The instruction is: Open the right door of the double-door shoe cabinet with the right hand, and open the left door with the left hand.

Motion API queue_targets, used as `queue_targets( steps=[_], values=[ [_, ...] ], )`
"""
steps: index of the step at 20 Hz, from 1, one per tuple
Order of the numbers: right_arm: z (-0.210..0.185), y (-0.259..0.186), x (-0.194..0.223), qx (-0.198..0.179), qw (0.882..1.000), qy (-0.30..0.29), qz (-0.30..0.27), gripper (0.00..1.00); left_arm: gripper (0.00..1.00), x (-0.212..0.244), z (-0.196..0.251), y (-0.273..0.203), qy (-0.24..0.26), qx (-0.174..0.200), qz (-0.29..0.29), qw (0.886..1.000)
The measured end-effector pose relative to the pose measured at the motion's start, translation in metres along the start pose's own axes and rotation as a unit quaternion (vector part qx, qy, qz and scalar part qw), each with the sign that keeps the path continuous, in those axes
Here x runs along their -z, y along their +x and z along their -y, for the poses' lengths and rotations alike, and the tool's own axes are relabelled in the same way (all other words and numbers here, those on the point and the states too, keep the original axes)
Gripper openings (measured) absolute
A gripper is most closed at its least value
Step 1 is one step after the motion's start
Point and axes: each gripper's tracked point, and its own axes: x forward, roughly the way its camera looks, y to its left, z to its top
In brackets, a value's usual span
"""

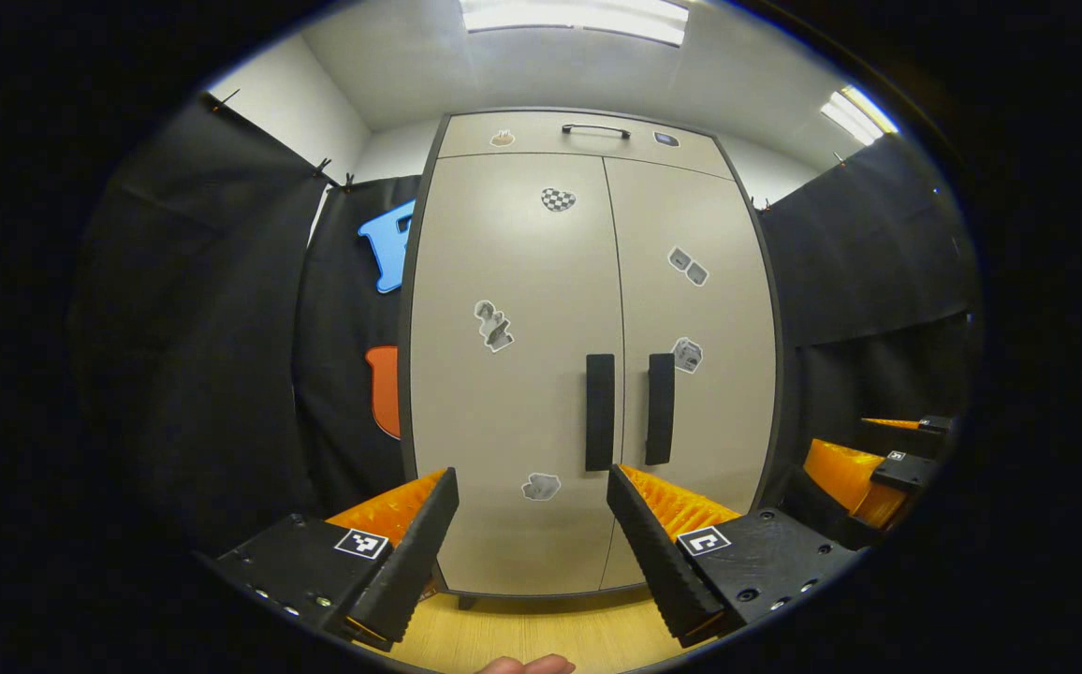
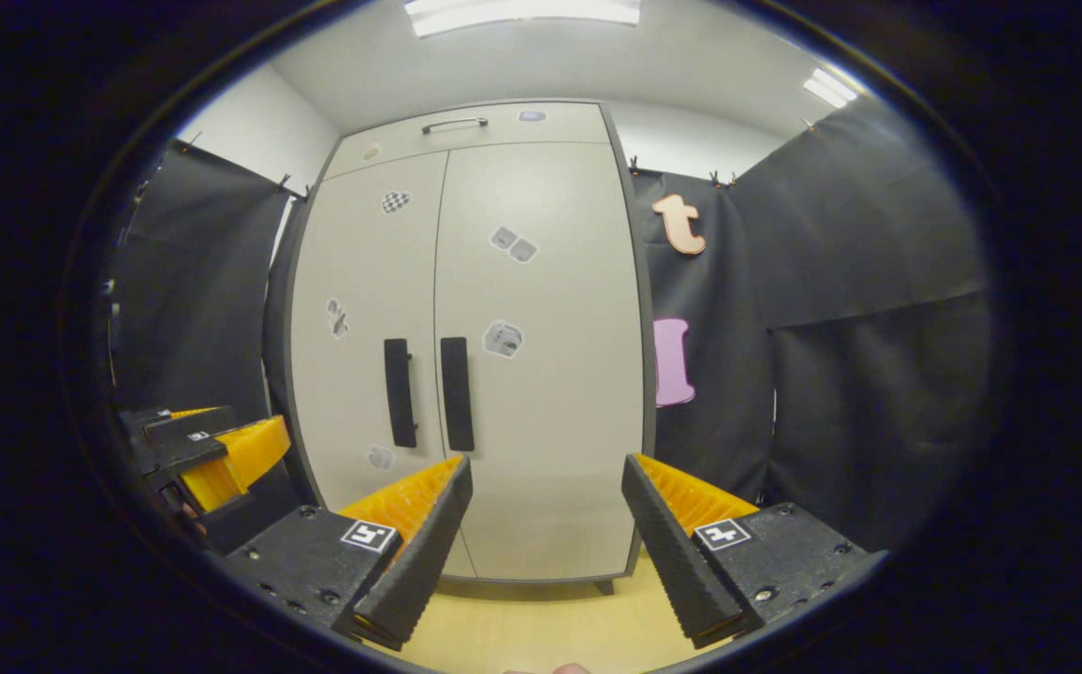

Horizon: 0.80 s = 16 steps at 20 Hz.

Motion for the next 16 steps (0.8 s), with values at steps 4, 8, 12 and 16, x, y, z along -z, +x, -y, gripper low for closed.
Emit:
queue_targets(
  steps=[4, 8, 12, 16],
  values=[
    [-0.009, 0.030, -0.008, -0.002, 1.000, -0.006, 0.005, 1.00, 0.96, 0.000, -0.001, 0.000, -0.002, 0.002, -0.001, 1.000],
    [-0.031, 0.073, -0.013, -0.023, 1.000, 0.007, 0.000, 1.00, 0.96, 0.003, -0.004, -0.003, -0.001, 0.004, -0.003, 1.000],
    [-0.055, 0.113, -0.018, -0.039, 0.999, 0.008, 0.001, 1.00, 0.96, 0.008, -0.009, -0.005, 0.000, 0.004, -0.010, 1.000],
    [-0.074, 0.145, -0.016, -0.044, 0.999, 0.000, -0.006, 1.00, 0.96, 0.011, -0.017, -0.008, -0.004, -0.001, -0.013, 1.000]
  ],
)
